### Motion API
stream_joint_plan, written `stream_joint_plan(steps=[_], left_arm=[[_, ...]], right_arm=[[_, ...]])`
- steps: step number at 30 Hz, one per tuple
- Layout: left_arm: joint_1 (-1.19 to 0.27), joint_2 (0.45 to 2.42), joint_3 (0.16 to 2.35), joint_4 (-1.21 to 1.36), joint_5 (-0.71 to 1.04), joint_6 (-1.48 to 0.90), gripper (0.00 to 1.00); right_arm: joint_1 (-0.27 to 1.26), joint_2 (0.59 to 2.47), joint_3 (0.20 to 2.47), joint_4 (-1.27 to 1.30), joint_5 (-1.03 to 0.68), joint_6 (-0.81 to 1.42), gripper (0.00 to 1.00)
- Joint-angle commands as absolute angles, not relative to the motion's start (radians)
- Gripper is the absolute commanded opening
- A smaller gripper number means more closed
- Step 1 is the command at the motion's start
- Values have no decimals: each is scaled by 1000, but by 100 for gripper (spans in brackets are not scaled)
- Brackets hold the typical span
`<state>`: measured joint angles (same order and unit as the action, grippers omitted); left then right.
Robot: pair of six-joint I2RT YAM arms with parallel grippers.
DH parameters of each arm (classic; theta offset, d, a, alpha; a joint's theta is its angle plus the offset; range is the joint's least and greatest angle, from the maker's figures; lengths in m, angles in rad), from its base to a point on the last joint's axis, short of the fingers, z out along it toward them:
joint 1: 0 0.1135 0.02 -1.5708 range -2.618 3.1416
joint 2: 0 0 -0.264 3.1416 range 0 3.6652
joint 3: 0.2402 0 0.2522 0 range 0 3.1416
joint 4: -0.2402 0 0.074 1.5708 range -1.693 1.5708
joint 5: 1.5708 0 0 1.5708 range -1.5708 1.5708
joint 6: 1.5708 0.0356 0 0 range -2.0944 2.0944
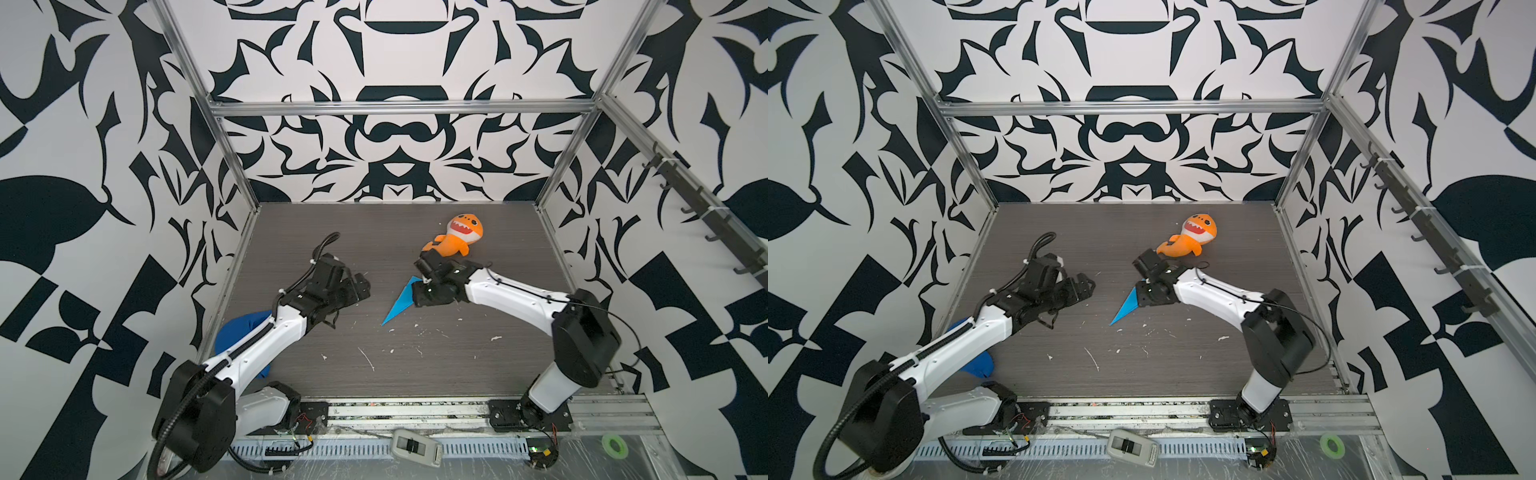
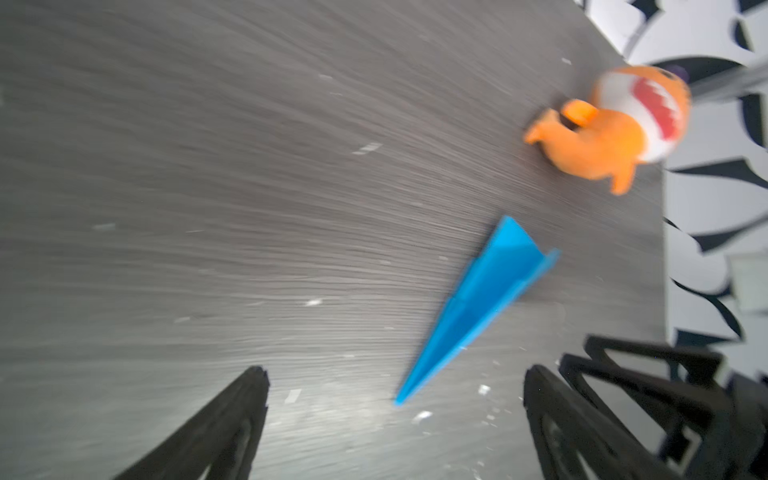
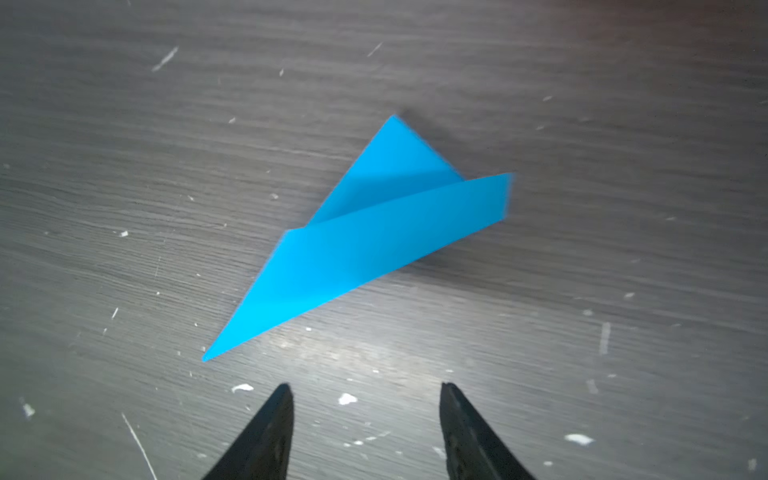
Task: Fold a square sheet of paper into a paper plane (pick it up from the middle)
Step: 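Open both grippers and lift them off the blue dart, then grasp the dart's spine with the right gripper, lift it, while left withdraws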
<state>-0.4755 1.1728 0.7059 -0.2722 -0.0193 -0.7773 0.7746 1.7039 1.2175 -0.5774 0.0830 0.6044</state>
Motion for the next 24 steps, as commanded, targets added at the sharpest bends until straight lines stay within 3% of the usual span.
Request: stream_joint_plan(steps=[1,10,16,24], left_arm=[[-413,1113,665,-322,-41,-744,99],[-266,1054,618,-375,11,-683,99],[-241,1058,620,-403,36,-633,100],[-235,1052,623,-417,59,-617,100]], right_arm=[[855,1807,1375,-715,283,704,61],[935,2093,1720,-961,485,962,56],[934,2163,1833,-1057,558,1102,52],[922,2186,1841,-1107,570,1210,37]])
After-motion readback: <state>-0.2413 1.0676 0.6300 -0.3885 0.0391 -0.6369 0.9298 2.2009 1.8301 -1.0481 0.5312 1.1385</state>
